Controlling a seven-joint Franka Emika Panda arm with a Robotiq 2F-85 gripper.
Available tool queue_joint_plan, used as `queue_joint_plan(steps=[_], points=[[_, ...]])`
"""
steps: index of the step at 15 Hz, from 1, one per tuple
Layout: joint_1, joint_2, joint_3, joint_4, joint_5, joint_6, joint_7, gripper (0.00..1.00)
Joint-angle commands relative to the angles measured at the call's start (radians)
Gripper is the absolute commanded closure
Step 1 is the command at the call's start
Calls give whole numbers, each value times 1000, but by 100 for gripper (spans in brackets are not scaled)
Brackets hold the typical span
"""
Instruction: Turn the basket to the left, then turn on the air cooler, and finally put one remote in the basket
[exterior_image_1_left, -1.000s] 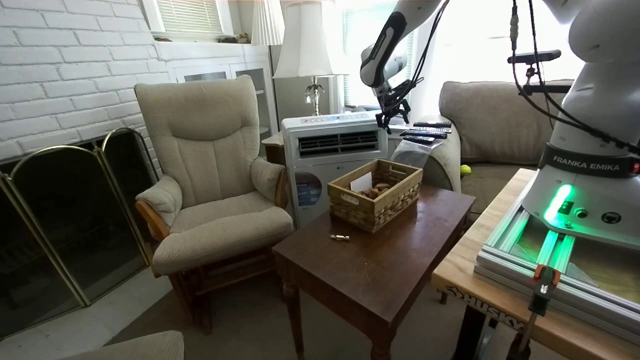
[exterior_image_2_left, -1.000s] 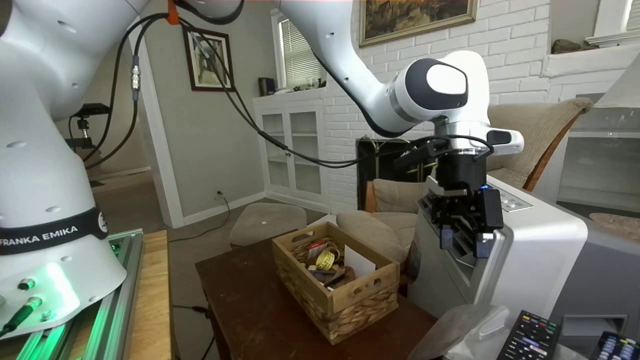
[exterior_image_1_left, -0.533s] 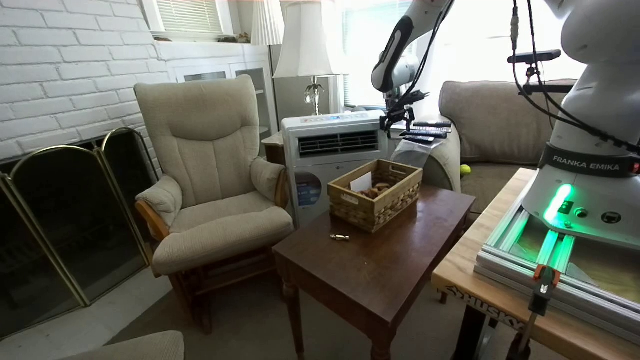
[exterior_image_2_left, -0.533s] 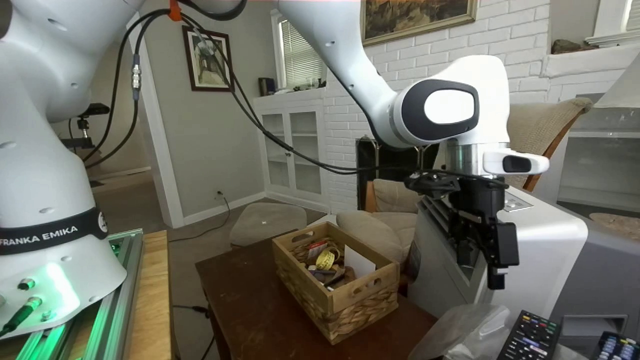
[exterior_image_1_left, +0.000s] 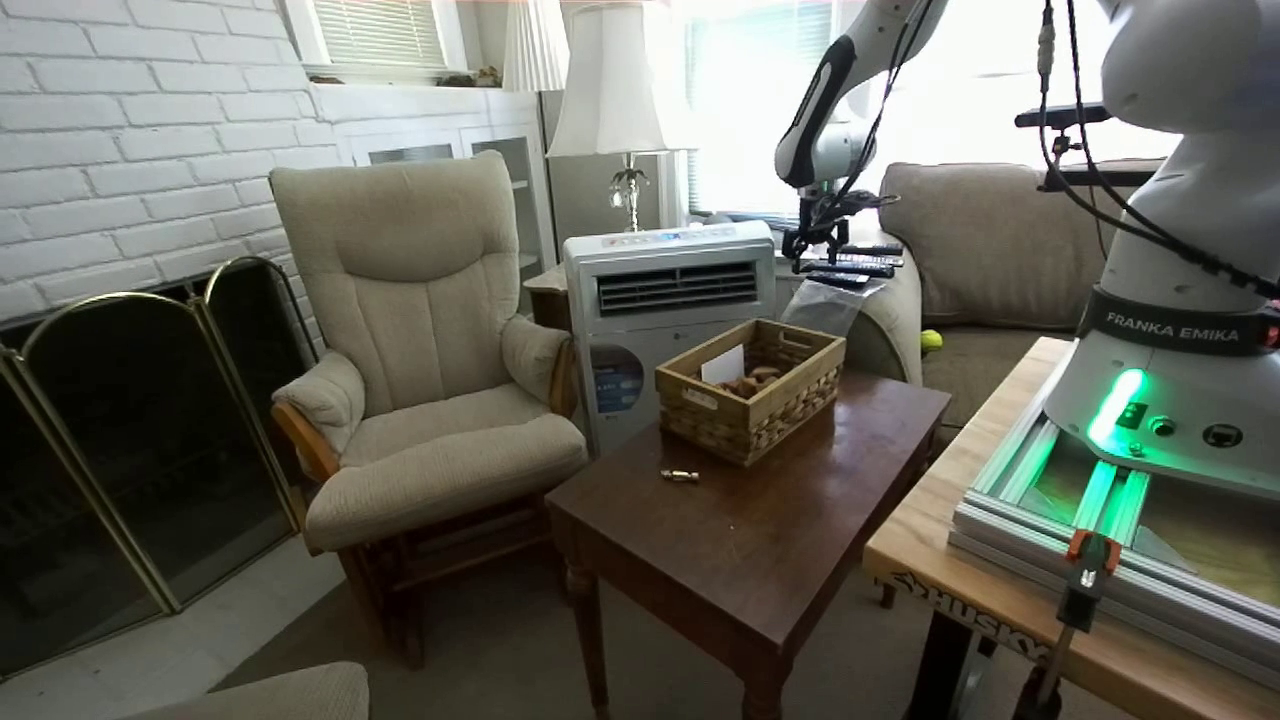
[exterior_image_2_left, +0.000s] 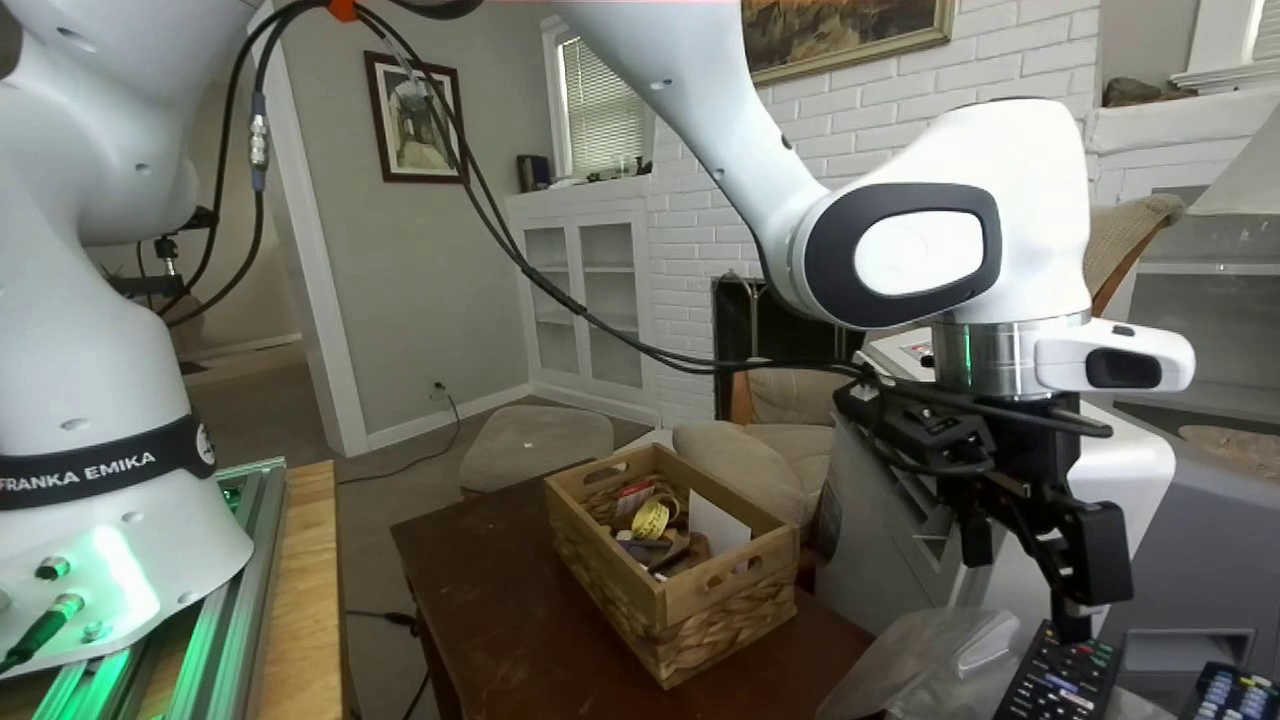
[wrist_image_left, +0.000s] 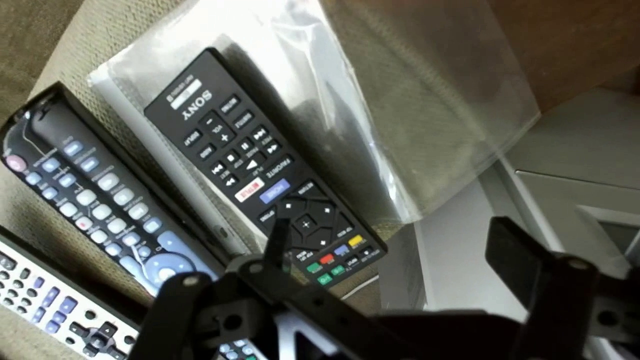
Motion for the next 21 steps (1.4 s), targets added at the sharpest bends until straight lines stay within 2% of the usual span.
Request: queue_joint_plan(steps=[1,6,10,17,18,19,21], points=[[-9,-3,-5,16,9,-17,-56,0],[14,12,-41,30,-40,52,-104,0],[23,21,-52,38,-75,61,-156,0],[6,60,-36,81,-102,-16,-226,0],[26,69,-57,90,-102,-20,-188,0],[13,40,-38,48,-85,9,-202,0],[14,53,-40,61,-86,5,-201,0]])
